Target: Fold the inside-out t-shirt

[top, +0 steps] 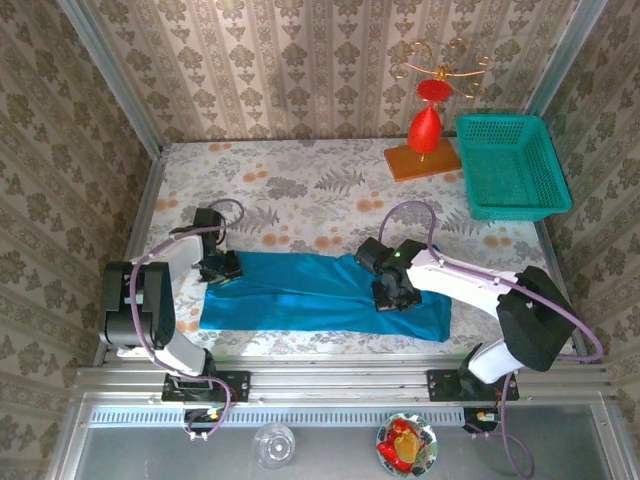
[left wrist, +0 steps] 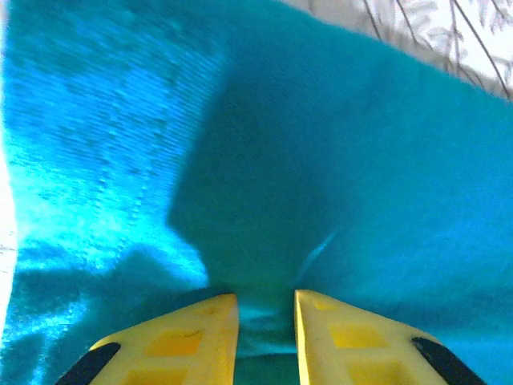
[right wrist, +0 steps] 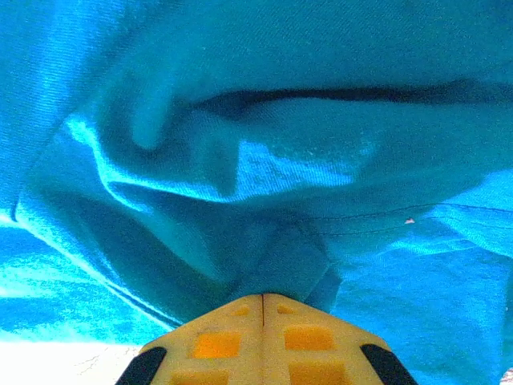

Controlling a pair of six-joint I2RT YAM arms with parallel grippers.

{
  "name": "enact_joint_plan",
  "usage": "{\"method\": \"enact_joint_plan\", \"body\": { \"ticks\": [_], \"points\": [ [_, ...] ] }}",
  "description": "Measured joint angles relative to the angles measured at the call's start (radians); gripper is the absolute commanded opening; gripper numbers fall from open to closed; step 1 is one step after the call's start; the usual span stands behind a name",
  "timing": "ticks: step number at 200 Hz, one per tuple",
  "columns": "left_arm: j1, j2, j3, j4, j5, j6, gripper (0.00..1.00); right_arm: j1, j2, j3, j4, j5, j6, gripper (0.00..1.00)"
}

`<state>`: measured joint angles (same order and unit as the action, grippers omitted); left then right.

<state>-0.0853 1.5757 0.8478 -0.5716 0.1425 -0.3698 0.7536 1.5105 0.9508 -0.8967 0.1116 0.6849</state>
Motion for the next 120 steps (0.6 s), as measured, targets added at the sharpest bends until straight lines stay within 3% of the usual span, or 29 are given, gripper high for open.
{"method": "enact_joint_plan", "body": {
  "ticks": [69, 99, 120],
  "points": [
    [0.156, 0.031, 0.025, 0.041, 0.088, -0.001, 0.28, 0.003, 0.03, -0.007, 0.004, 0.002, -0.001, 0.0],
    [0.185, 0.031, 0.03, 0.042, 0.097, -0.001, 0.28, 0.003, 0.022, -0.007, 0.003, -0.017, -0.002, 0.27],
    [0.187, 0.021, 0.03, 0.041, 0.096, -0.001, 0.28, -0.002, -0.031, -0.007, 0.003, -0.04, -0.021, 0.35]
  ]
}}
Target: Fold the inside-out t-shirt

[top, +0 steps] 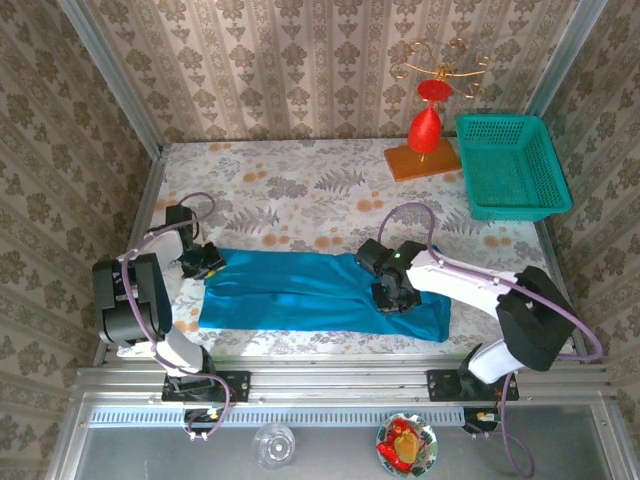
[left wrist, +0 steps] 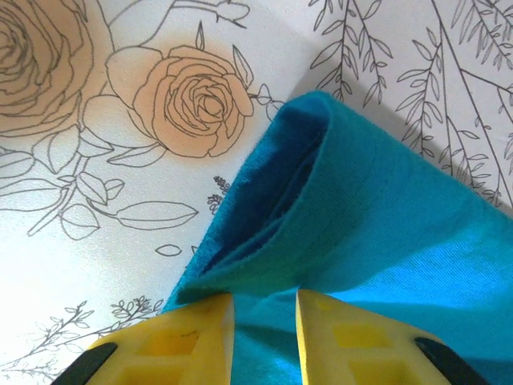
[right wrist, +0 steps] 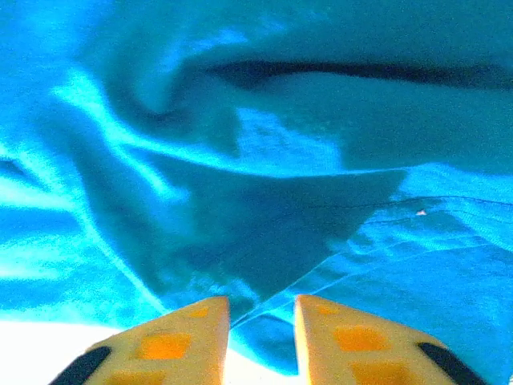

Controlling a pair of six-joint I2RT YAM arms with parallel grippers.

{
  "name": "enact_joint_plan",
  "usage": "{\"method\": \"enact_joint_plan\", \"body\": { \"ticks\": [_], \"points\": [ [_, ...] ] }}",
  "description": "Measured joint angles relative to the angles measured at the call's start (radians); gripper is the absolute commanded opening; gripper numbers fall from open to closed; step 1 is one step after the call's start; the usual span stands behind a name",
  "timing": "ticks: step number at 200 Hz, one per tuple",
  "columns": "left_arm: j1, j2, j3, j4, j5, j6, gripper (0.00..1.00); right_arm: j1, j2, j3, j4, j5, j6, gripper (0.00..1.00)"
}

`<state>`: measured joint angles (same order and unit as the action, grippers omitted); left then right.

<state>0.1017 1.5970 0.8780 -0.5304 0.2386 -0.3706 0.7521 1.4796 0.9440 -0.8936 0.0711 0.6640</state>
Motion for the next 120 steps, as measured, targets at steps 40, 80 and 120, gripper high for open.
{"method": "enact_joint_plan", "body": {
  "ticks": [40, 80, 120],
  "points": [
    [-0.029, -0.105, 0.017, -0.014, -0.003, 0.0, 0.28, -0.112, -0.147, 0.0, -0.001, -0.019, -0.027, 0.43],
    [-0.22, -0.136, 0.07, -0.023, 0.007, -0.004, 0.27, -0.326, -0.158, -0.072, 0.003, -0.019, -0.073, 0.45],
    [-0.57, -0.127, 0.085, -0.011, 0.025, -0.071, 0.3, -0.484, -0.158, -0.14, 0.026, -0.034, -0.084, 0.47]
  ]
}}
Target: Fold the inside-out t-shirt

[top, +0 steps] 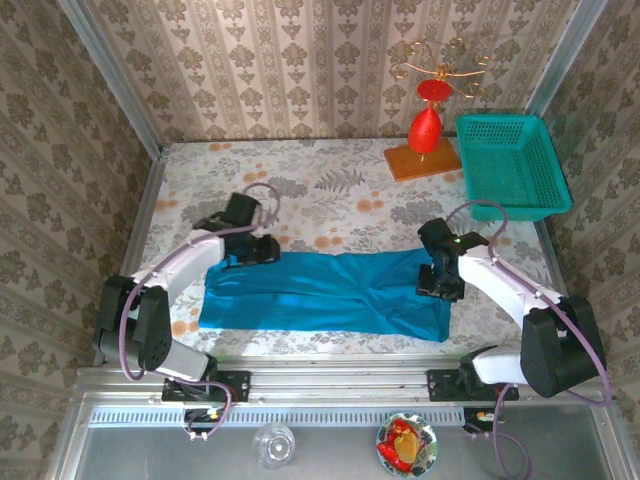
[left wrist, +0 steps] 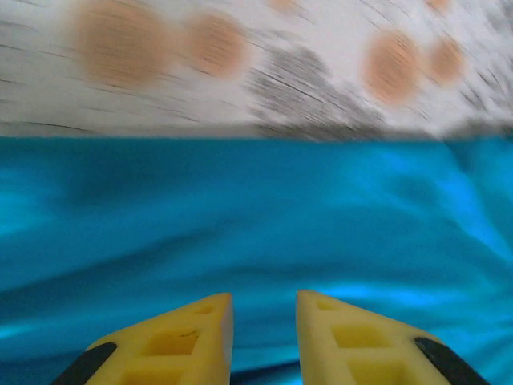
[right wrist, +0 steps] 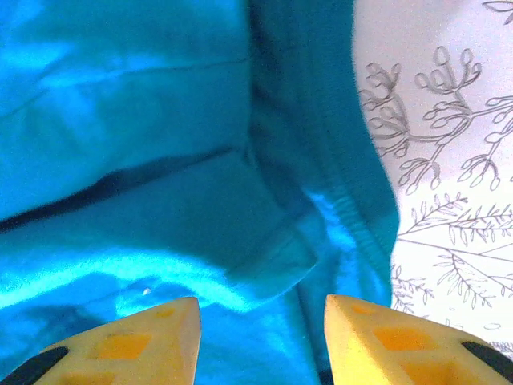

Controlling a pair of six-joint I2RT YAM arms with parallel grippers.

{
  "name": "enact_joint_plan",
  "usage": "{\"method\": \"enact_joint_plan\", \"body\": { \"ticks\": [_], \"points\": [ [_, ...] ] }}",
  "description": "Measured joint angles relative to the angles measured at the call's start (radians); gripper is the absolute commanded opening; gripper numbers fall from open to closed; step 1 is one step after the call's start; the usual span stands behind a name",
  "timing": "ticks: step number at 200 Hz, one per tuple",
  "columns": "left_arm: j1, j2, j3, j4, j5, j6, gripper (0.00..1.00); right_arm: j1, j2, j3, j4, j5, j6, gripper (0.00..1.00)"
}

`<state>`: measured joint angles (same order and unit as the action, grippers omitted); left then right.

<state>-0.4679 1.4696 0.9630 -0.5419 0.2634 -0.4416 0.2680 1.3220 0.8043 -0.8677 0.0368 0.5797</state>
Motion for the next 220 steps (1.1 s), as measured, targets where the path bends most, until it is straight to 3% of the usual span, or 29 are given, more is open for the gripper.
{"method": "enact_joint_plan", "body": {
  "ticks": [36, 64, 109, 129, 188, 220],
  "points": [
    [-0.291, 0.071, 0.064, 0.046, 0.002, -0.058, 0.33, -0.135, -0.021, -0.089, 0.117, -0.093, 0.035, 0.47],
    [-0.443, 0.142, 0.123, 0.091, 0.003, -0.052, 0.34, -0.239, -0.072, -0.187, 0.213, -0.209, 0.06, 0.46],
    [-0.645, 0.251, 0.22, 0.112, -0.06, 0.145, 0.34, -0.303, -0.074, -0.217, 0.307, -0.345, 0.076, 0.4],
    [-0.703, 0.287, 0.266, 0.112, -0.085, 0.256, 0.35, -0.309, -0.074, -0.22, 0.331, -0.379, 0.079, 0.36],
    [-0.746, 0.437, 0.43, 0.08, -0.092, 0.494, 0.37, -0.32, -0.126, -0.237, 0.346, -0.414, 0.082, 0.0],
    [-0.786, 0.533, 0.514, 0.033, -0.093, 0.573, 0.37, -0.323, -0.135, -0.242, 0.345, -0.415, 0.087, 0.0]
  ]
}}
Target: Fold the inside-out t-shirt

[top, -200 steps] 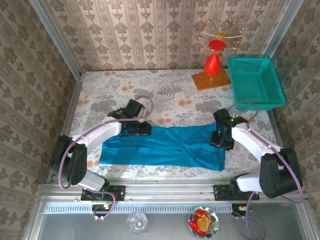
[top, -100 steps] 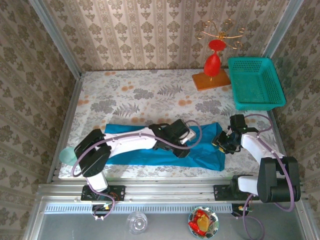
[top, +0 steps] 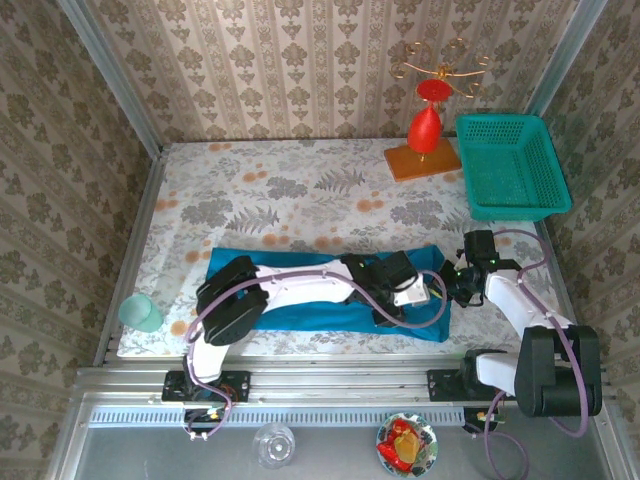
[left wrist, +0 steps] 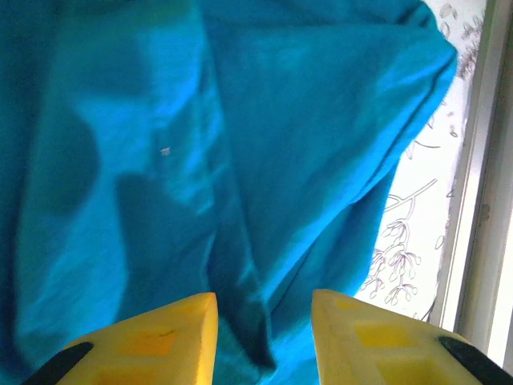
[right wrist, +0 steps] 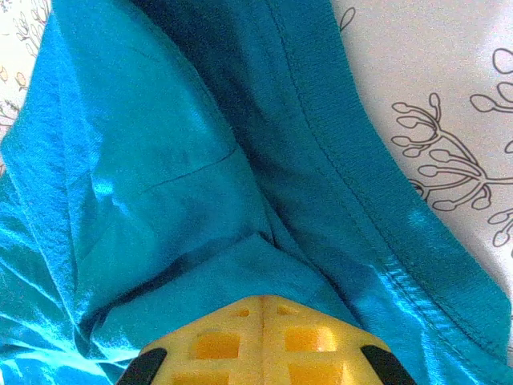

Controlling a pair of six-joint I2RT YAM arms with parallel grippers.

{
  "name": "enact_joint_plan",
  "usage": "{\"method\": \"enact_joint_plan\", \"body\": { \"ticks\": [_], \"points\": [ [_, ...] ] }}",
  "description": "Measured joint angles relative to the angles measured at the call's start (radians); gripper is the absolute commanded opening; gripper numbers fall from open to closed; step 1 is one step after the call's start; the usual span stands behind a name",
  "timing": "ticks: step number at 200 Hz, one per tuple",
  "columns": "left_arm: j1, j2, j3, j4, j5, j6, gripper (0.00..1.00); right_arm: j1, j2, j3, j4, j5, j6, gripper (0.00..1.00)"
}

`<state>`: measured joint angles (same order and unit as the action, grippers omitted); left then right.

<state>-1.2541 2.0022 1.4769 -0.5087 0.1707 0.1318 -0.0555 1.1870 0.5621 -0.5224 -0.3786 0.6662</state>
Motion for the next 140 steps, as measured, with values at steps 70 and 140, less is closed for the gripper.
{"method": "enact_joint_plan", "body": {
  "ticks": [70, 140],
  "points": [
    [-0.018, 0.082, 0.066, -0.104, -0.102, 0.057, 0.37, -0.001, -0.027, -0.003, -0.025, 0.004, -0.002, 0.2],
    [0.012, 0.082, 0.066, -0.132, -0.116, 0.079, 0.24, -0.005, -0.009, -0.011, -0.039, 0.021, -0.004, 0.39]
  ]
}}
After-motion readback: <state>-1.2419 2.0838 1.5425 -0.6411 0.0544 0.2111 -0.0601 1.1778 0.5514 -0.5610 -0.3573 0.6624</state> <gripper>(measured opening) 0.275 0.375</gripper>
